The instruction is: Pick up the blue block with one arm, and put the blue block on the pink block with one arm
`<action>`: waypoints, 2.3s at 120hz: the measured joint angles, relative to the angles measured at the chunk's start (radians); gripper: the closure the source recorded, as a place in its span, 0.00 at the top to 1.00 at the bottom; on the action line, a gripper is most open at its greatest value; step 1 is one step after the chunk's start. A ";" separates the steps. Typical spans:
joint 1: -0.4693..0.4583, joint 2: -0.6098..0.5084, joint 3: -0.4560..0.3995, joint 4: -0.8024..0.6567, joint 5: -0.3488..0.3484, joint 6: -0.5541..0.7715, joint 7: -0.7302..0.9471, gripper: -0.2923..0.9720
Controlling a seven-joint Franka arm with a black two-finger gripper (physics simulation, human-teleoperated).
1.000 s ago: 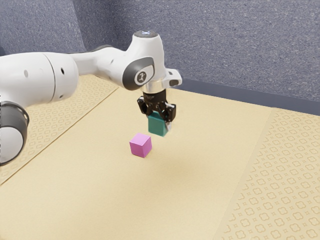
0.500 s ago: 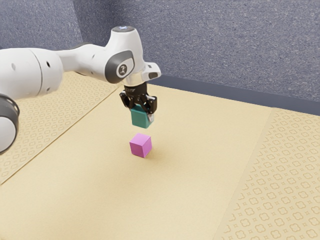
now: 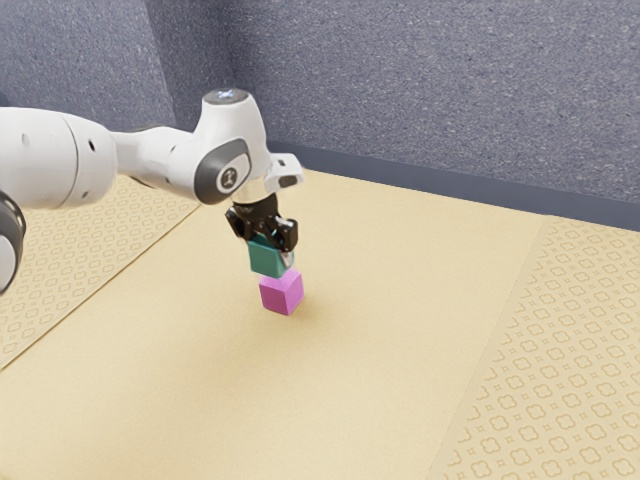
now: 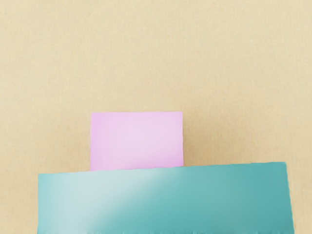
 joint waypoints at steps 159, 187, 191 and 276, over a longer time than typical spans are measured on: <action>0.004 0.091 0.039 0.001 -0.065 0.151 0.161 0.47; 0.000 0.101 0.037 0.004 -0.071 0.152 0.170 0.47; 0.000 0.101 0.036 0.005 -0.072 0.152 0.172 0.47; 0.005 -0.106 0.038 0.170 -0.102 -0.044 0.227 0.74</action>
